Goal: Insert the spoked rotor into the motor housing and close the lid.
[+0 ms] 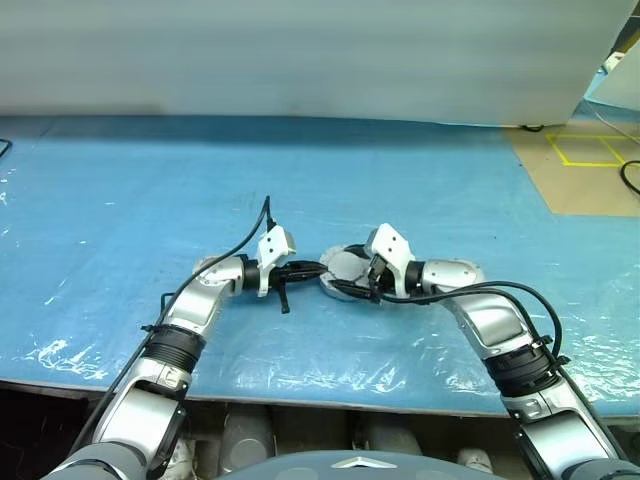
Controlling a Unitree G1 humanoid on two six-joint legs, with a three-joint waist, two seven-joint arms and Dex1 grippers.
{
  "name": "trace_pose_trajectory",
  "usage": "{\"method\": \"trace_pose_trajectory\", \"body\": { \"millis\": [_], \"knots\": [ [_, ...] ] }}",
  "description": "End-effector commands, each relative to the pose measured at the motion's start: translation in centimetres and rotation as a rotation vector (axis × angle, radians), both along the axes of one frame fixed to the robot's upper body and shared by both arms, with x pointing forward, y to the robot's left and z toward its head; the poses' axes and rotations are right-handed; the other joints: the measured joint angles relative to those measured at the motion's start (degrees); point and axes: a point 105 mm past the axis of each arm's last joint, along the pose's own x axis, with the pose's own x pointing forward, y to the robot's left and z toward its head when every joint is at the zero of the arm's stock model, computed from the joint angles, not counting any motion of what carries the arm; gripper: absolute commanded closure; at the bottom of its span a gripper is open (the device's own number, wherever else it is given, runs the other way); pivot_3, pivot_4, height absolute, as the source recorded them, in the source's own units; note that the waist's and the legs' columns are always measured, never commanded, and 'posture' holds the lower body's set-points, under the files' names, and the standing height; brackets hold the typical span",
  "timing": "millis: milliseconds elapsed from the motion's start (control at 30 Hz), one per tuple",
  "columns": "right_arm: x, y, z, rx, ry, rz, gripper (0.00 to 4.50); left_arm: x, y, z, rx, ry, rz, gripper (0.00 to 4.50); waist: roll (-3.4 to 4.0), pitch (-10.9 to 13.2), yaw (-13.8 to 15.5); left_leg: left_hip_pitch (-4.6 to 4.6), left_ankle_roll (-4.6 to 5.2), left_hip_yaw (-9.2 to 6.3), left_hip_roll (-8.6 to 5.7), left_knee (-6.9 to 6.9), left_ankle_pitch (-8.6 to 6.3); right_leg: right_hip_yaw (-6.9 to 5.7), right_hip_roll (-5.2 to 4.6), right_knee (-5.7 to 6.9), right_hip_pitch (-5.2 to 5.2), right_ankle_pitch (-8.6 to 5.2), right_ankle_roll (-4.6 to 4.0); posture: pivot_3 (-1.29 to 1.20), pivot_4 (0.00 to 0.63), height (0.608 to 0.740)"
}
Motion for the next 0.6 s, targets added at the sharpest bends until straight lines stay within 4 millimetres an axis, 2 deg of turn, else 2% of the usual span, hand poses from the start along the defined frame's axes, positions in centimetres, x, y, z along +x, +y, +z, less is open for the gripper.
{"method": "trace_pose_trajectory", "body": {
  "millis": [33, 367, 467, 600],
  "knots": [
    [-0.2, -0.4, -1.4, 0.01, 0.061, -0.022, 0.02, -0.6, -0.1, -1.8, 0.043, 0.075, -0.003, 4.5, 0.0, 0.0, 0.0, -0.01, 0.0, 0.0, 0.0, 0.0, 0.0, 0.01, -0.01, 0.0, -0.02, 0.0, 0.0, 0.0, 0.15, 0.74],
    [-0.1, -0.7, 1.9, 0.231, 0.06, -0.022, 0.02, -0.6, -0.1, -1.9, 0.058, 0.07, -0.013, 4.5, 0.01, 0.0, 0.3, -0.26, 0.0, 0.06, -0.02, -0.15, 0.0, 0.06, -0.03, -0.1, -0.28, -0.04, 0.06, 0.0, 0.15, 0.74],
    [0.2, -1.4, 2.7, 0.293, 0.069, -0.068, 0.02, -0.6, -0.1, -2.0, 0.06, 0.07, -0.014, 4.5, 0.02, 0.0, 0.3, -0.32, 0.0, 0.06, -0.02, -0.18, 0.0, 0.06, -0.03, -0.12, -0.33, -0.04, 0.06, 0.0, 0.15, 0.74],
    [0.8, -3.3, 2.0, 0.28, 0.104, -0.165, 0.02, -0.6, -0.1, -2.0, 0.06, 0.068, -0.013, 4.5, 0.03, 0.0, 0.5, -0.34, -0.01, 0.08, -0.02, -0.22, 0.01, 0.06, -0.03, -0.16, -0.36, -0.04, 0.06, 0.0, 0.15, 0.74]
  ]
}}
